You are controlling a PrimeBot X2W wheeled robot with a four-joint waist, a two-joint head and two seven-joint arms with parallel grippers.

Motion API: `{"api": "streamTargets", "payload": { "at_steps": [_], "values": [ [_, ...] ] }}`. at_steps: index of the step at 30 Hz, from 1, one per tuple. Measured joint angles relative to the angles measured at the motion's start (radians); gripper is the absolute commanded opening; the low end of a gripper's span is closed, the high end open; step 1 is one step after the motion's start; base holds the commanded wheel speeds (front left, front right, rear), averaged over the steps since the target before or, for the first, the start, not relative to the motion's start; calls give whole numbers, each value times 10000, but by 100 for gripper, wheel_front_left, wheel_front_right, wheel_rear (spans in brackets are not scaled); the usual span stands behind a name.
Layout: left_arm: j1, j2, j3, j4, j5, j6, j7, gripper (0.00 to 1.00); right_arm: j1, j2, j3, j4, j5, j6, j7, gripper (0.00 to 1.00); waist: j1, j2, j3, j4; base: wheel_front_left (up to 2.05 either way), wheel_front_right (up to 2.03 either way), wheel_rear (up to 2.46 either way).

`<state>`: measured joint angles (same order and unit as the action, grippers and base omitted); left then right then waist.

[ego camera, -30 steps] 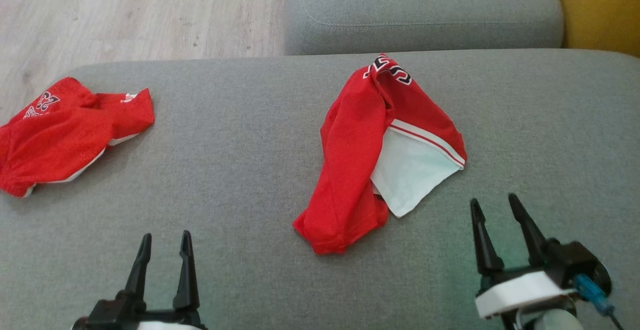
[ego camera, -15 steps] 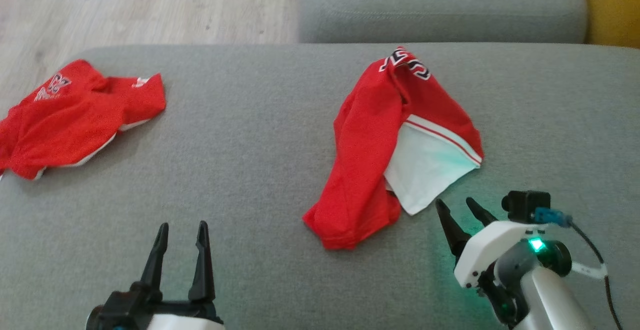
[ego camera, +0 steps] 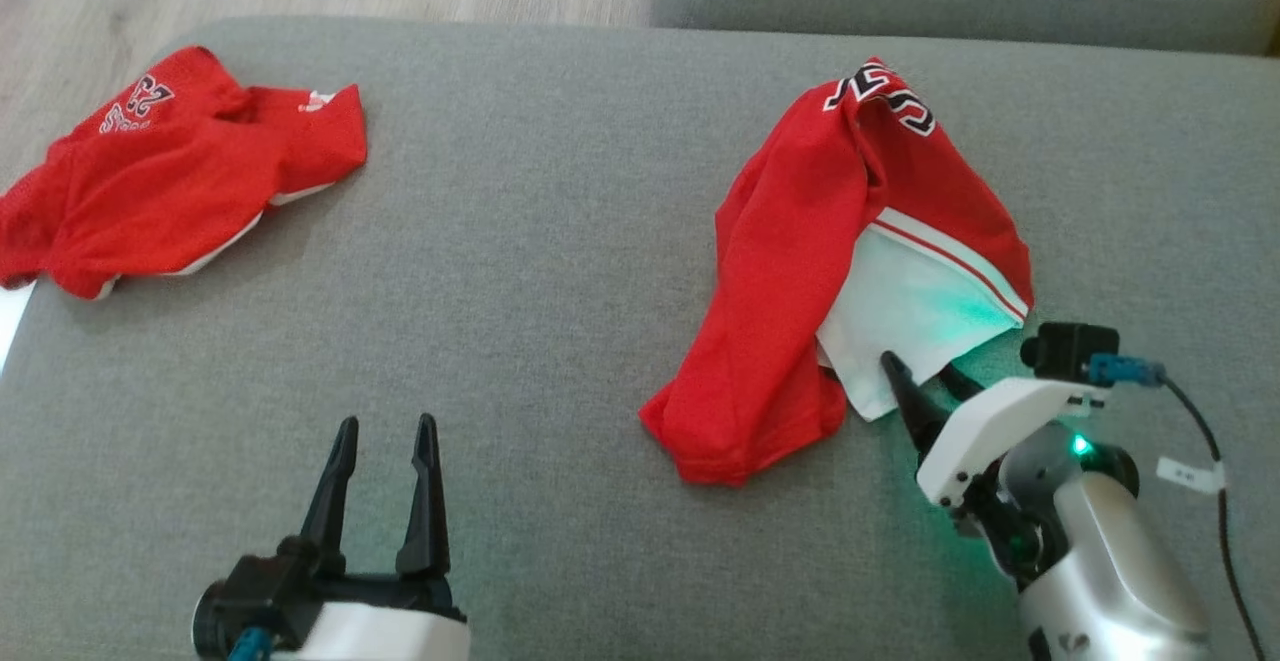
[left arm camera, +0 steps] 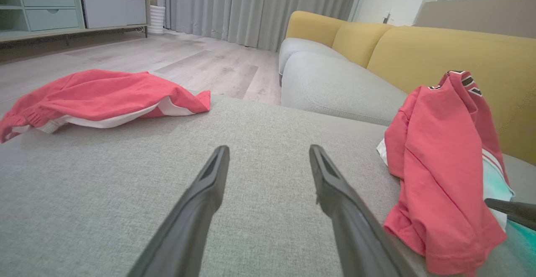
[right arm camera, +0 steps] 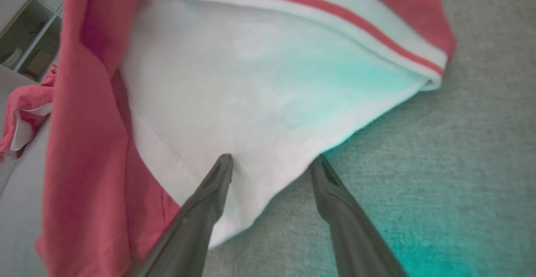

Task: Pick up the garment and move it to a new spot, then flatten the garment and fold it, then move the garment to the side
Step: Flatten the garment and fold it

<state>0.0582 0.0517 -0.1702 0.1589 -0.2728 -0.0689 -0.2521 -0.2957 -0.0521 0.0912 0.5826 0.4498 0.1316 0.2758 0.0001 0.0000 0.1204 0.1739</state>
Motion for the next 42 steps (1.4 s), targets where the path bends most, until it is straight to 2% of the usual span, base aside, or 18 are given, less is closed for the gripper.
{"api": "streamTargets", "payload": {
  "at_steps": [1, 2, 4, 5, 10, 14, 17, 21, 28, 31, 36, 37, 38, 39, 40, 42],
  "values": [
    [-22, 0, -4, -2, 0, 2, 0, 100, -92, 0, -33, 77, 2, 0, -13, 76, 0, 0, 45, 6, 0, 0, 0],
    [-56, 0, -2, -8, 0, 27, 0, 100, -201, -2, -40, 144, 2, 0, -27, 45, -1, 0, 92, 3, 0, 0, 0],
    [-116, 0, -6, -8, 0, 44, 0, 100, -299, -4, -42, 213, 2, -2, -27, 20, 0, 0, 134, -5, 0, 0, 0],
    [-174, 0, -4, -12, 0, 46, 0, 100, -395, -4, -35, 293, 2, 0, -27, 0, 0, 0, 172, -21, 0, 0, 0],
    [-347, -2, 6, -12, -2, 77, 0, 100, -676, -2, -33, 295, -132, 0, -125, 0, 0, 0, 274, -293, 0, 0, 0],
    [-346, -2, 29, -12, -2, 84, 0, 100, -677, -197, 21, -443, -284, 0, 98, 0, -1, 0, 238, -549, 0, 0, 0],
    [-340, -2, 40, -13, -4, 90, 0, 100, -626, -754, 100, -1348, -255, 0, 696, 0, -2, 0, 107, -723, 0, 0, 0],
    [-332, -4, 50, -13, -94, 174, 0, 100, -318, -1852, 40, -2790, -48, 0, 1676, 0, -1, 0, -28, -957, 0, 0, 0],
    [-293, -4, 81, -13, -105, 167, 0, 100, 1212, -3344, -755, -4489, 153, 0, 3421, 0, -2, 0, -161, -1247, 0, 0, 0],
    [-294, -4, 81, -13, -105, 159, 0, 100, 1713, -3689, -1112, -4667, 115, 0, 3898, 0, -2, 0, -152, -1307, 0, 0, 0],
    [-296, -4, 81, 13, -105, 73, 0, 100, 2001, -3588, -1430, -4452, -393, -2, 4109, 0, -2, 0, -106, -1391, 0, 0, 0],
    [-296, -4, 79, 25, -105, 73, 0, 100, 2006, -3511, -1440, -4328, -456, 0, 4107, 3, -2, 0, -111, -1401, 0, 0, 0],
    [-295, -4, 77, 29, -105, 71, 0, 100, 2007, -3419, -1440, -4217, -587, 0, 4094, 12, -2, 0, -115, -1406, 0, 0, 0],
    [-295, -4, 77, 29, -105, 71, 0, 100, 2007, -3336, -1427, -4107, -700, 0, 4052, 40, -2, 0, -114, -1407, 0, 0, 0],
    [-295, -4, 75, 35, -105, 71, 0, 100, 2007, -3271, -1411, -4021, -805, 0, 3958, 96, -1, 0, -114, -1405, 0, 0, 0],
    [-296, -4, 75, 59, -90, 59, 0, 100, 2005, -3181, -1430, -3847, -1158, 0, 3708, 100, -1, 0, -143, -1396, 0, 0, 0]
  ]
}}
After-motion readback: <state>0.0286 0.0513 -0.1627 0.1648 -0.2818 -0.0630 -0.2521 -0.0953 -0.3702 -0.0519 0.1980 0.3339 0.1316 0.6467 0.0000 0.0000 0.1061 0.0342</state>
